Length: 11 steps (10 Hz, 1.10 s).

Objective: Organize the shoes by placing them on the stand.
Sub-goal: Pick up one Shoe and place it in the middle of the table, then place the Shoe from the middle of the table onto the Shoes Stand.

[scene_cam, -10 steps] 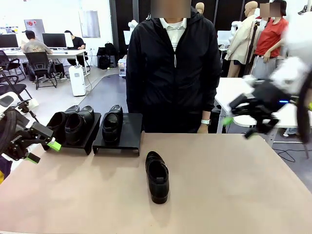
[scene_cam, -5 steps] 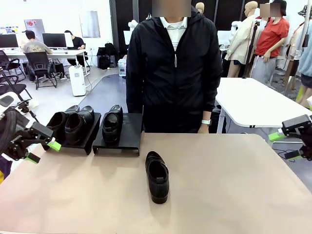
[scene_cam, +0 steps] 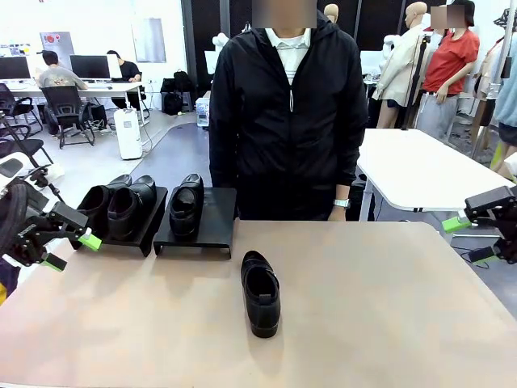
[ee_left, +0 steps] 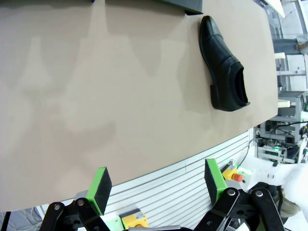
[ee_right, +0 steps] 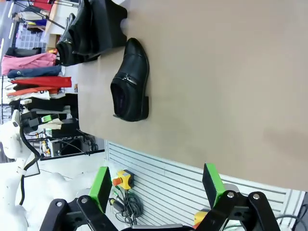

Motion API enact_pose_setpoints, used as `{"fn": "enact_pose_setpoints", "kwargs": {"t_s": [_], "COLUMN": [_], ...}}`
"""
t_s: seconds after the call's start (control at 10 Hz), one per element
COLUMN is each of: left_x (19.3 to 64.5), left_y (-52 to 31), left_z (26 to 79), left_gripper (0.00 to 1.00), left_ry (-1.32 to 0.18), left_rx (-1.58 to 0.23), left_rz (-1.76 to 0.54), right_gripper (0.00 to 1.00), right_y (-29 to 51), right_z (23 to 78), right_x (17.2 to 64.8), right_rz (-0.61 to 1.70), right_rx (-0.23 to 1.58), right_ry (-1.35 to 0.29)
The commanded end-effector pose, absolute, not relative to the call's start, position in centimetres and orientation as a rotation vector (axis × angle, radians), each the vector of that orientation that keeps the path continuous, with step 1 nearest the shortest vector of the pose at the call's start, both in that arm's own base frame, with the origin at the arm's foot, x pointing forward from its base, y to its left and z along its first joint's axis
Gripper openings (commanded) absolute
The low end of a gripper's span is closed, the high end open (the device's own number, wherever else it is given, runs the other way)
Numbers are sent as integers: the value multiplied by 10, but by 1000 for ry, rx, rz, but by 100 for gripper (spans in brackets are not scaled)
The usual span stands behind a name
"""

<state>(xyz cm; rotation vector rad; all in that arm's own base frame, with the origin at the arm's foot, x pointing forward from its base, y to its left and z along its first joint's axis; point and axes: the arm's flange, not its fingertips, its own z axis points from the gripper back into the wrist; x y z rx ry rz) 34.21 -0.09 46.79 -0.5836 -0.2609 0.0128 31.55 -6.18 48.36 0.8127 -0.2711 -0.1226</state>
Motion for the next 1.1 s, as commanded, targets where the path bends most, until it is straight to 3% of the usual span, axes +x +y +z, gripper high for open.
{"fn": "enact_pose_setpoints", "kwargs": {"t_s": [0.0, 0.8, 1.0], "left_x": [339, 342, 348], "left_y": [2, -1, -121], "left_z": [467, 468, 484], "left_gripper": [100, 100, 100], "left_ry": [-259, -261, -178], "left_rx": [-578, -584, -491], "left_rz": [8, 13, -32], "right_gripper": [100, 100, 100], "right_y": [-61, -61, -61], "right_z": [489, 489, 489], "right_x": [315, 315, 315], "right_rz": [-147, -147, -147], "right_rx": [827, 827, 827], "right_ry": [-267, -267, -267]}}
